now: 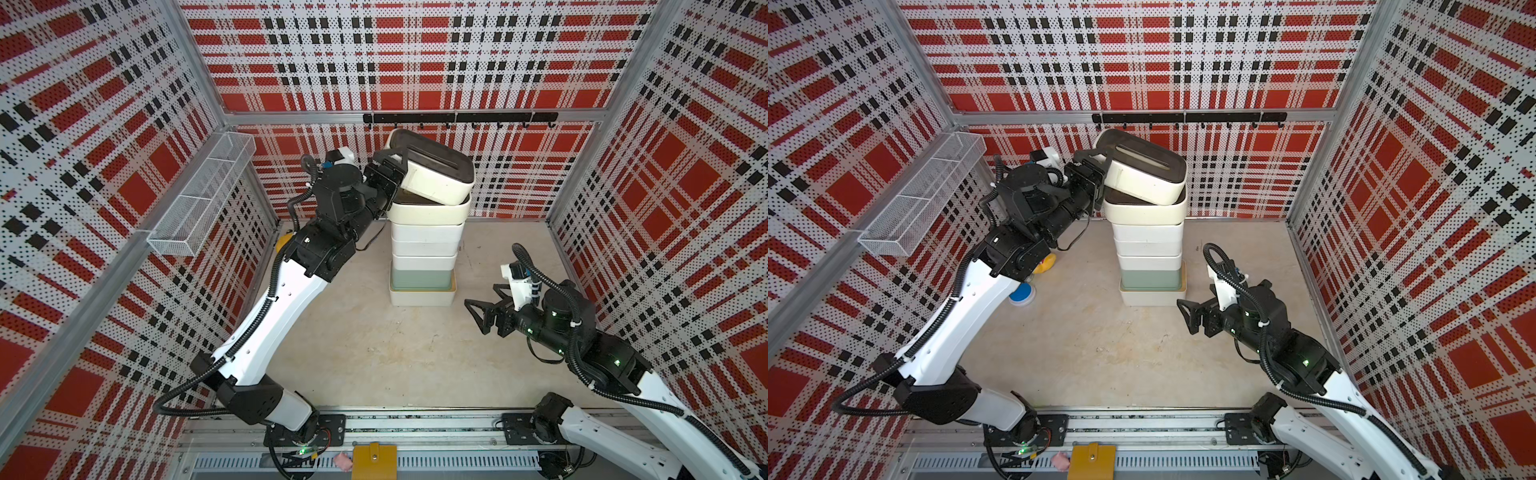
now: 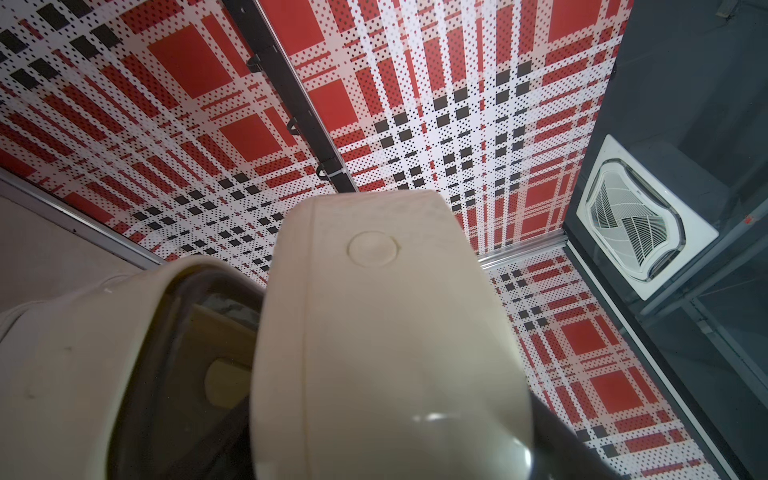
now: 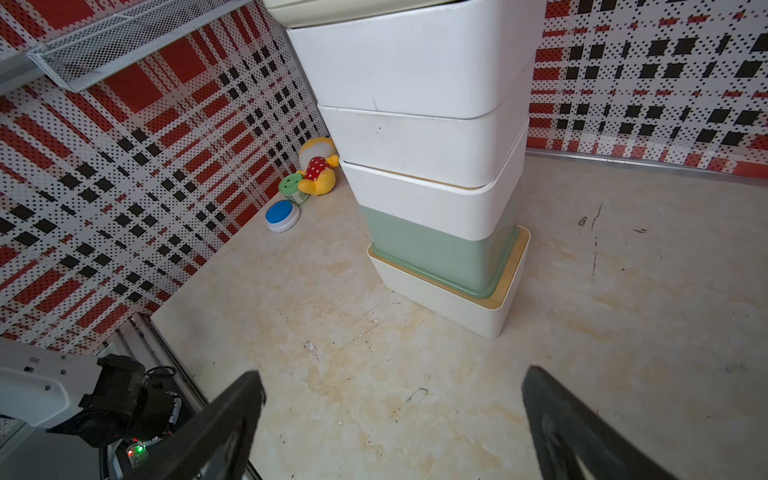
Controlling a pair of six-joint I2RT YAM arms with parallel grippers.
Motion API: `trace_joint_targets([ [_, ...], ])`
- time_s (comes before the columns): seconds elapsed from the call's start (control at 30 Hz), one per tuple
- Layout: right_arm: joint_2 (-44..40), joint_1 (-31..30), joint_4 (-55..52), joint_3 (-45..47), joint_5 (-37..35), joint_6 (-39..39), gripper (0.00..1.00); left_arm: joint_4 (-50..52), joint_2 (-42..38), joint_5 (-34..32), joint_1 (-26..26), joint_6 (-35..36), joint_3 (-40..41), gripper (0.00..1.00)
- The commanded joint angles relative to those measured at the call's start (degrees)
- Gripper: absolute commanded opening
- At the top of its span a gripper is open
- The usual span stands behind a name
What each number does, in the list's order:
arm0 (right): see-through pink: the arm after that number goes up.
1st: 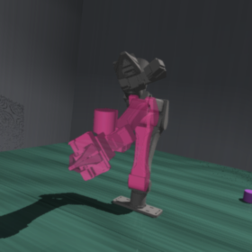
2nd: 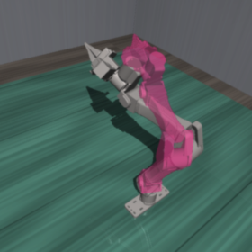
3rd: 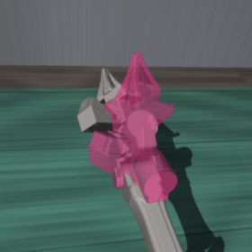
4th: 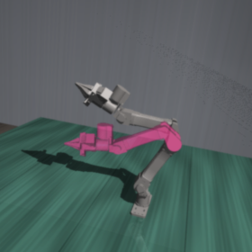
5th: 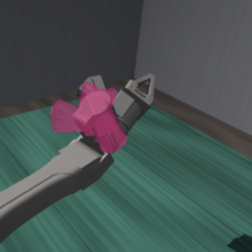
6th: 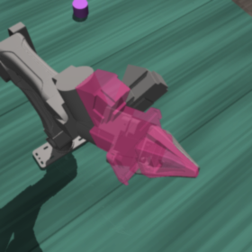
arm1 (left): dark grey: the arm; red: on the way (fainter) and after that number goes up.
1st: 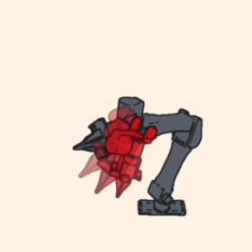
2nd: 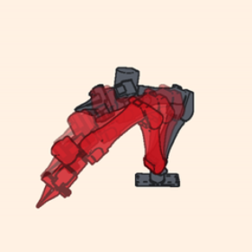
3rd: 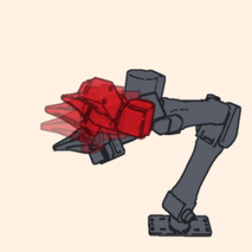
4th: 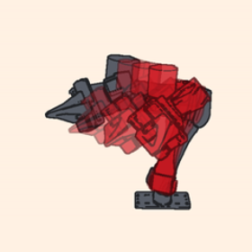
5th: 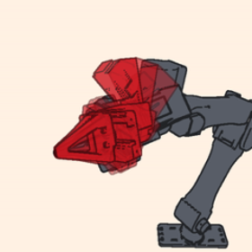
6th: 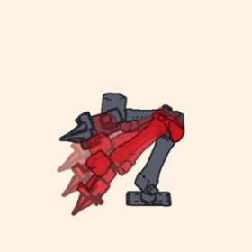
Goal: Stack the tissue boxes
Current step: Place the tissue box at the tissue box.
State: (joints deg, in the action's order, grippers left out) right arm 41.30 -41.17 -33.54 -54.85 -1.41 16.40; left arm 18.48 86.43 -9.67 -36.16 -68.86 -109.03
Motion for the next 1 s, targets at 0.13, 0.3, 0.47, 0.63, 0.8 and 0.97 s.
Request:
trace_joint_targets([
  [0.13,-0.89,0.08,3.56,1.53,0.88,1.0,1.0,-3.06,-0.6,-0.69,-0.48,-0.54,-0.74,0.84],
  [0.3,-0.39,0.03,3.96,0.94,0.76,0.73,1.0,-3.02,-1.59,-0.97,-0.52,-0.42,1.07,0.84],
  [0.47,0.17,0.03,4.36,0.62,0.81,0.56,1.0,-3.01,-2.49,-0.71,-0.08,-0.14,3.23,0.86],
  [0.63,0.23,0.03,4.83,0.96,1.15,0.61,1.0,-1.49,-3.09,0.37,0.73,1.08,3.99,0.88],
  [0.8,-0.08,0.03,4.88,1.34,1.1,0.99,1.0,0.6,-3.49,2.05,2.09,2.07,4.35,0.9],
  [0.97,0.1,0.03,5.06,1.54,1.01,1.14,1.0,2.03,-3.29,3.65,2.98,3.01,4.03,0.91],
])
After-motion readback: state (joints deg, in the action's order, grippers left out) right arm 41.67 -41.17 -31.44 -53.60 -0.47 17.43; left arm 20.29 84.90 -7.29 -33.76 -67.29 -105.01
